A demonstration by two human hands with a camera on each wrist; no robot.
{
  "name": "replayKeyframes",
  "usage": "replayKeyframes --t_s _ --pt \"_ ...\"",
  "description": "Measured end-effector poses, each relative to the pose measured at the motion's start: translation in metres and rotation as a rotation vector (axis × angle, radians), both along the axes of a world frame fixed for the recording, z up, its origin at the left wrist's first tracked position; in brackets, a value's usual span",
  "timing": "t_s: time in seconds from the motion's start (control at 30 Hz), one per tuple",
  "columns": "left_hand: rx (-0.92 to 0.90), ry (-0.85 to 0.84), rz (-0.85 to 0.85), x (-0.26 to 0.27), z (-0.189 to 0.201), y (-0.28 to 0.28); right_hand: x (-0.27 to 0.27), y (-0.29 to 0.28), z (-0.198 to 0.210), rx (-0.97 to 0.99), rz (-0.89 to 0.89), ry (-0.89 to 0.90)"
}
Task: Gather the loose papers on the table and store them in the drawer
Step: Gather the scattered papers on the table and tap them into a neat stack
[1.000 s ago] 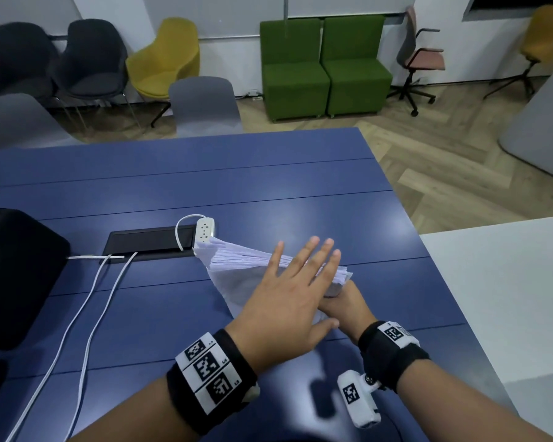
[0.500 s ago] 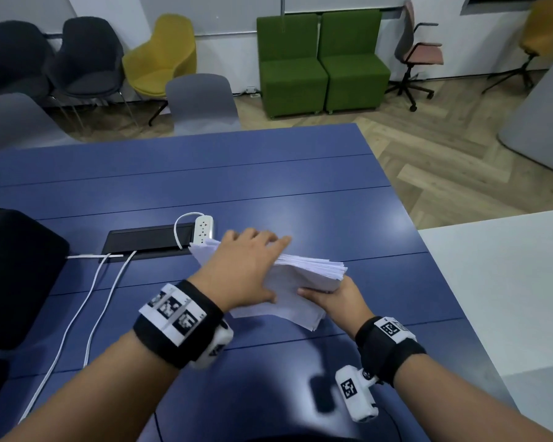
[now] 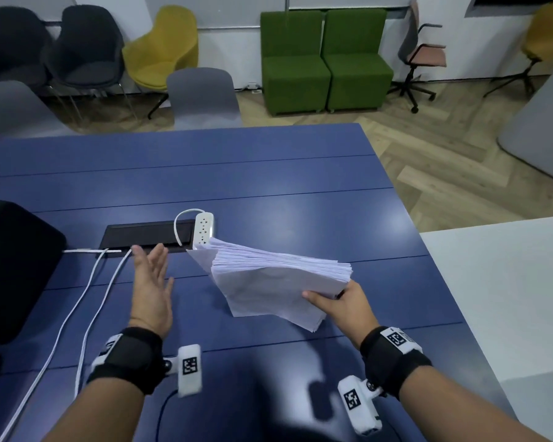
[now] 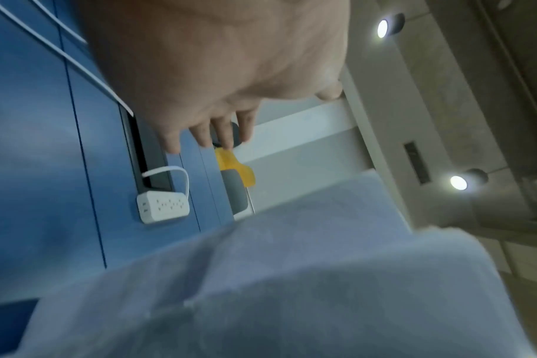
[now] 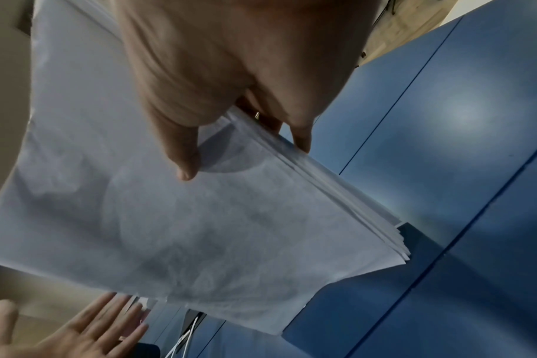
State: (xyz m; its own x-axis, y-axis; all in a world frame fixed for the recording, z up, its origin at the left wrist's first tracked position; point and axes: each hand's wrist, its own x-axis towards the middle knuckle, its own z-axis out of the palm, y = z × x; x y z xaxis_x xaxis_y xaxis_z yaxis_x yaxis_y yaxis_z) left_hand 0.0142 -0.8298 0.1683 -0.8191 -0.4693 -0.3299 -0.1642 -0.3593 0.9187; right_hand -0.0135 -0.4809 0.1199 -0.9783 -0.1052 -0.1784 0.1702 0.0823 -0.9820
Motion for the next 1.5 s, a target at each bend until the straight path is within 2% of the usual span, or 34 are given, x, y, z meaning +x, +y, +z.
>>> replayKeyframes --t_s 0.03,0.13,0.17,0.3,0.43,0.57,0.67,0.87,0.93,1.0,1.1,1.23,1.37,1.43,1.5 --pt "-0.005 -0.004 -0.013 -0.001 -0.003 0.01 0.001 -0.001 0.0 -0.002 -0.005 0.008" --pt "0.008 -0.023 -0.26 -0.005 0.0 0.047 0.003 -0.003 0.003 -0.003 -0.003 0.033" --pt "-0.01 -0.023 -0.283 -0.007 0.004 0.055 0.003 -0.004 0.004 -0.006 -0.002 0.039" --pt "-0.017 0.008 -0.143 -0.013 0.013 0.065 0.001 -0.005 0.005 -0.03 -0.007 0.046" --pt "0.033 -0.008 -0.295 -0.008 0.019 0.084 0.0 -0.007 0.005 -0.047 -0.022 0.025" --pt "0.014 0.039 -0.166 -0.008 0.023 0.09 0.001 -0.008 0.004 -0.036 -0.018 0.021" --pt "0.027 0.042 -0.263 -0.006 0.031 0.098 0.002 -0.008 0.005 -0.044 -0.02 0.002" --pt "-0.214 0.256 -0.345 -0.012 0.035 0.068 -0.001 -0.007 0.009 -0.037 -0.007 -0.039" --pt "-0.343 0.312 -0.448 -0.016 0.036 0.055 -0.002 -0.005 0.009 -0.027 0.008 -0.039" --pt "-0.453 0.245 -0.643 -0.02 0.038 0.047 -0.001 -0.004 0.007 0.002 0.022 -0.034" --pt "-0.603 0.018 -0.853 -0.024 0.031 0.042 0.0 -0.002 0.006 0.055 0.051 -0.036" --pt "-0.625 -0.034 -0.871 -0.028 0.028 0.042 -0.001 -0.005 0.006 0.17 0.053 -0.016" --pt "-0.48 -0.058 -0.879 -0.021 0.038 0.046 -0.008 -0.009 0.014 0.086 0.008 -0.081" --pt "-0.39 -0.078 -0.895 -0.016 0.043 0.049 -0.013 -0.008 0.023 0.062 0.054 -0.129" --pt "-0.404 -0.096 -0.912 -0.013 0.05 0.052 -0.018 -0.002 0.029 0.059 0.129 -0.174"
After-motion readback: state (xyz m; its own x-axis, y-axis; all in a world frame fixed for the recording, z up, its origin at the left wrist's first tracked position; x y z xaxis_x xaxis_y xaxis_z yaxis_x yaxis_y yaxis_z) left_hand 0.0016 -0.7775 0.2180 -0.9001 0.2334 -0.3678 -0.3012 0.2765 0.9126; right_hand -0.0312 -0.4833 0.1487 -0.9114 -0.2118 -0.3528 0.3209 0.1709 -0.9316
